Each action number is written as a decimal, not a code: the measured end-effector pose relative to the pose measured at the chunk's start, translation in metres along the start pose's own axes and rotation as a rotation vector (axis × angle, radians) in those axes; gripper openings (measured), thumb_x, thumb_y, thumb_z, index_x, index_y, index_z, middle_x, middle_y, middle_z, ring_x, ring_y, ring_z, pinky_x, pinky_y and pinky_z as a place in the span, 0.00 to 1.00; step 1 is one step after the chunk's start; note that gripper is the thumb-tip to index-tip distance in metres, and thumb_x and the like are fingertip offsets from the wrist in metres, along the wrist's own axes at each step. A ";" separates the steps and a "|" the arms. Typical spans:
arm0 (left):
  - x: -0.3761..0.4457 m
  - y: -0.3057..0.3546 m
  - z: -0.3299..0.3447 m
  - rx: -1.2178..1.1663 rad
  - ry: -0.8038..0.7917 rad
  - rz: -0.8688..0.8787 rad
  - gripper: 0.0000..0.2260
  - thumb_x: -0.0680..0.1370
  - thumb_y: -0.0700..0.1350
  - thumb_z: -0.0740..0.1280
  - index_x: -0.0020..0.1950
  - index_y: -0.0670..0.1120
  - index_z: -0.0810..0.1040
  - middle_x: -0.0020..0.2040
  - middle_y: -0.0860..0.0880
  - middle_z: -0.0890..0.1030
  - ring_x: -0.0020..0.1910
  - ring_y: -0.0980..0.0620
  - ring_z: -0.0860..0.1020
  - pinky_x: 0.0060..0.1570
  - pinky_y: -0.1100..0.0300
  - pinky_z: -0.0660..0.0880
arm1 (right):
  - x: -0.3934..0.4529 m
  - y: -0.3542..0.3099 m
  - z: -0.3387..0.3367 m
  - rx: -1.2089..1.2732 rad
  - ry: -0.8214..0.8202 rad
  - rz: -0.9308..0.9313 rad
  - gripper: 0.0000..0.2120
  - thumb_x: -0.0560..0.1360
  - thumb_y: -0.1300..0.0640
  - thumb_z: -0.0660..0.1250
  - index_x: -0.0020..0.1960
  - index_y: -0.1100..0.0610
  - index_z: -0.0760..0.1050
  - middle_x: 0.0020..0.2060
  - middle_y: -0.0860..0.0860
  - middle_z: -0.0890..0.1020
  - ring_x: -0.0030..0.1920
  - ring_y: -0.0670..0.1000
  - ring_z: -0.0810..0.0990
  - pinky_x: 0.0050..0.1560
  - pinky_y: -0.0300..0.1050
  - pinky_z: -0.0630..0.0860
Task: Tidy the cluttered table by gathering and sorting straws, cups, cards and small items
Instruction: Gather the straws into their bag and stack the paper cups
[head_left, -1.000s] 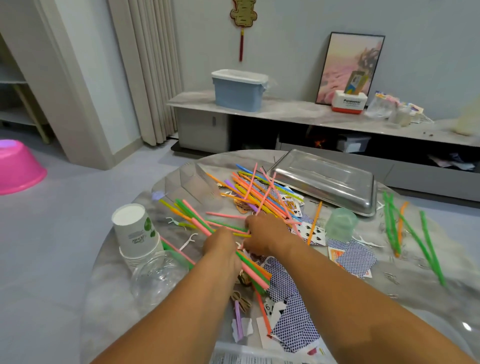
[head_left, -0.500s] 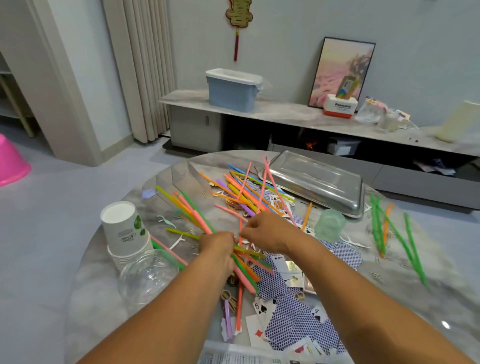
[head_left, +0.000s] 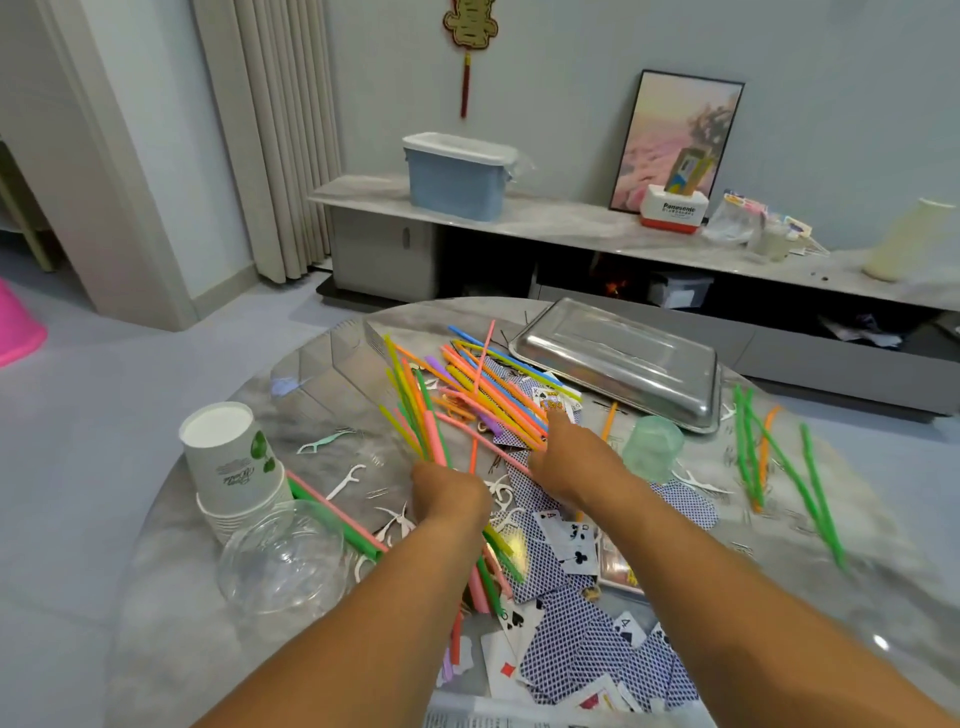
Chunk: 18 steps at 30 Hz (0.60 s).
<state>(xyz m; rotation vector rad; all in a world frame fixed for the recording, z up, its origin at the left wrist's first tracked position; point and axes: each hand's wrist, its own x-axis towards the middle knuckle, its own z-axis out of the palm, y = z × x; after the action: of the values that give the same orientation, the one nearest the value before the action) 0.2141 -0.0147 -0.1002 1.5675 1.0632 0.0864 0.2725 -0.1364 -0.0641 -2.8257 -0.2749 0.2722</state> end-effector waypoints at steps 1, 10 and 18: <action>0.002 0.000 -0.001 0.074 -0.001 0.010 0.17 0.80 0.36 0.64 0.68 0.36 0.72 0.65 0.36 0.76 0.63 0.36 0.77 0.62 0.49 0.75 | 0.002 0.004 0.002 0.009 -0.029 0.047 0.28 0.78 0.46 0.68 0.73 0.55 0.63 0.46 0.50 0.79 0.45 0.54 0.79 0.40 0.48 0.73; 0.004 0.008 -0.003 0.535 -0.058 0.186 0.16 0.76 0.43 0.72 0.63 0.40 0.79 0.61 0.40 0.81 0.59 0.40 0.81 0.55 0.52 0.77 | 0.015 -0.003 0.007 -0.178 0.055 0.046 0.15 0.74 0.42 0.69 0.46 0.54 0.74 0.43 0.50 0.77 0.46 0.55 0.80 0.48 0.48 0.75; 0.007 0.019 -0.014 0.477 -0.103 0.215 0.12 0.76 0.47 0.70 0.55 0.41 0.81 0.52 0.41 0.83 0.52 0.39 0.82 0.43 0.57 0.73 | 0.014 -0.004 -0.005 -0.173 -0.150 -0.036 0.06 0.81 0.56 0.57 0.56 0.54 0.71 0.45 0.51 0.75 0.46 0.55 0.77 0.48 0.48 0.75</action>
<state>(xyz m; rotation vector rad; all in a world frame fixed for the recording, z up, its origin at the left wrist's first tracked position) 0.2208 0.0021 -0.0835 2.0906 0.8683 -0.1095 0.2868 -0.1308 -0.0599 -2.9705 -0.3986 0.4760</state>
